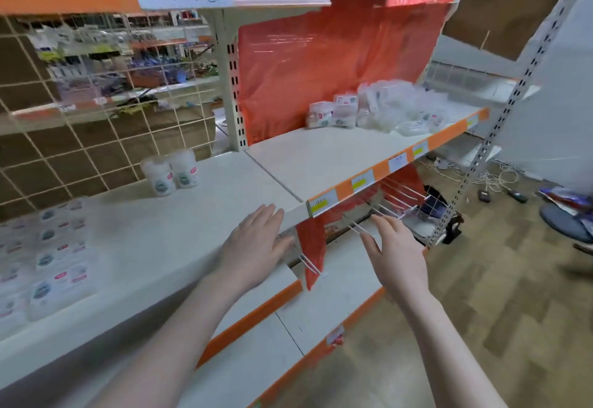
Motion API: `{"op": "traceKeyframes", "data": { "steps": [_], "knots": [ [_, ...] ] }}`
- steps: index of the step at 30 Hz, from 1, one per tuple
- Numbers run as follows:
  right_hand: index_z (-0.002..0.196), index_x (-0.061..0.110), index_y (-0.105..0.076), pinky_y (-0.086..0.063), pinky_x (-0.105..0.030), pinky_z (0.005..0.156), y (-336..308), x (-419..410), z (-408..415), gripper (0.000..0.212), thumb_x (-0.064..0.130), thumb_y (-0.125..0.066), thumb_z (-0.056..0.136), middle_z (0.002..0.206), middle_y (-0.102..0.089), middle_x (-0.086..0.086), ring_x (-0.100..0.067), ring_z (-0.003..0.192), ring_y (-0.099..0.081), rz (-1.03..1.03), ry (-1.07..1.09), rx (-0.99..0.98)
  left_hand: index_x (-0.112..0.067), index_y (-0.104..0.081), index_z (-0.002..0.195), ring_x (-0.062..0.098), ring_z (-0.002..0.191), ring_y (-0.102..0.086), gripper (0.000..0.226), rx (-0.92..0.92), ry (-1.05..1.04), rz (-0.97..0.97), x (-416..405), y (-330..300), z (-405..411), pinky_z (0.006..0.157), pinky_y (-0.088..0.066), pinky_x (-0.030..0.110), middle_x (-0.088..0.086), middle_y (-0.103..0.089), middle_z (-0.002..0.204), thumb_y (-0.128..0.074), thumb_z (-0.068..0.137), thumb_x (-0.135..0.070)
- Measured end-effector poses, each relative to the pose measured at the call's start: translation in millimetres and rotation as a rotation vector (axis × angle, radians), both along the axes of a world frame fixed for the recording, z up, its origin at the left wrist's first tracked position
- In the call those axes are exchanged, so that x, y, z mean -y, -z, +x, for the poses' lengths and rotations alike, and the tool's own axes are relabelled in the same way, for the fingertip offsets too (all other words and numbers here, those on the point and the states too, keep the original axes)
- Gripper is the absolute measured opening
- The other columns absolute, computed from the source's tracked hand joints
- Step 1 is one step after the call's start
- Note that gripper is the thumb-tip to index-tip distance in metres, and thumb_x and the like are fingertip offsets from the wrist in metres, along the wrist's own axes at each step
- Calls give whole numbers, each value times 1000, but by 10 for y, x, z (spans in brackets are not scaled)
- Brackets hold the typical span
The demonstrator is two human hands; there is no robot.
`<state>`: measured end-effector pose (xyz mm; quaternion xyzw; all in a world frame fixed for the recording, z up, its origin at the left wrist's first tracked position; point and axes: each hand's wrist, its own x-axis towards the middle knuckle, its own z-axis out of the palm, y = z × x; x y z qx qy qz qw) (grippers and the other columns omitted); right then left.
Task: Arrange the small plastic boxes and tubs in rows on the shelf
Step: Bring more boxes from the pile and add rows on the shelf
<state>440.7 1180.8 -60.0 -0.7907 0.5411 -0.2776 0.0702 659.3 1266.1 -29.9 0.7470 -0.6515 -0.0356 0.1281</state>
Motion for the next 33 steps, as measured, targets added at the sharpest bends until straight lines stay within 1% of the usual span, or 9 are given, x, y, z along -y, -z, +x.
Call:
{"op": "traceKeyframes", "data": {
  "steps": [8,14,19,21,23,25,27,30,33],
  "knots": [
    [131,6,-51,-35,-31,99,29,1076,-56,43,28,-53,94,131,-51,-9,-23,123,-44,-14,17,-18,-18,-24,148,14,143,-14,59,-39,58,-52,1339,92,-122,112,-15,27,0,-18,157,-40,97,-44],
    [124,5,-55,-40,-36,84,-90,1949,-109,37,17,-56,89,106,-59,-11,-29,102,-52,-40,35,-83,-19,-23,149,14,143,-16,61,-36,94,-62,2327,17,-182,111,-15,26,0,-19,156,-41,97,-45],
    [124,1,-55,-41,-39,87,-108,2520,-155,39,19,-57,90,115,-58,-16,-34,107,-53,-22,39,-56,-20,-25,148,14,141,-20,60,-6,62,-52,2859,-30,-201,110,-20,26,-1,-23,155,-43,96,-45],
    [121,-1,-56,-42,-42,86,-95,2799,-204,37,17,-59,89,112,-59,-18,-37,105,-53,-12,24,-32,-20,-27,148,15,140,-21,60,3,32,-55,3051,-16,-228,109,-21,26,0,-25,154,-44,96,-45],
    [120,-3,-57,-41,-44,84,-72,3117,-269,37,16,-60,87,113,-58,-21,-39,103,-54,-13,4,-28,-20,-28,147,15,140,-22,60,2,-10,-63,3228,10,-274,109,-20,26,0,-26,154,-45,95,-45],
    [125,-2,-54,-39,-43,89,-41,3454,-345,42,16,-59,88,122,-55,-21,-38,109,-53,-2,-32,-26,-20,-29,147,16,140,-22,60,-5,-65,-69,3421,37,-345,109,-19,26,0,-26,153,-46,95,-44],
    [125,-3,-54,-39,-44,90,-17,3799,-444,42,14,-60,87,122,-55,-23,-39,111,-52,-15,-78,-17,-20,-29,147,16,140,-22,60,-5,-132,-80,3648,68,-451,110,-19,26,0,-27,153,-47,94,-44],
    [116,-7,-59,-46,-47,83,-1,4357,-647,39,6,-65,80,111,-60,-26,-43,102,-56,-35,-181,-11,-19,-29,147,16,140,-22,60,-21,-225,-93,4038,118,-709,110,-20,27,1,-27,153,-47,95,-44],
    [110,-7,-60,-48,-46,76,-9,4828,-908,34,4,-66,78,109,-60,-25,-42,95,-58,-2,-273,-47,-19,-29,147,15,141,-21,60,-57,-269,-41,4376,131,-1077,110,-19,26,0,-25,154,-46,95,-44]
  ]
}}
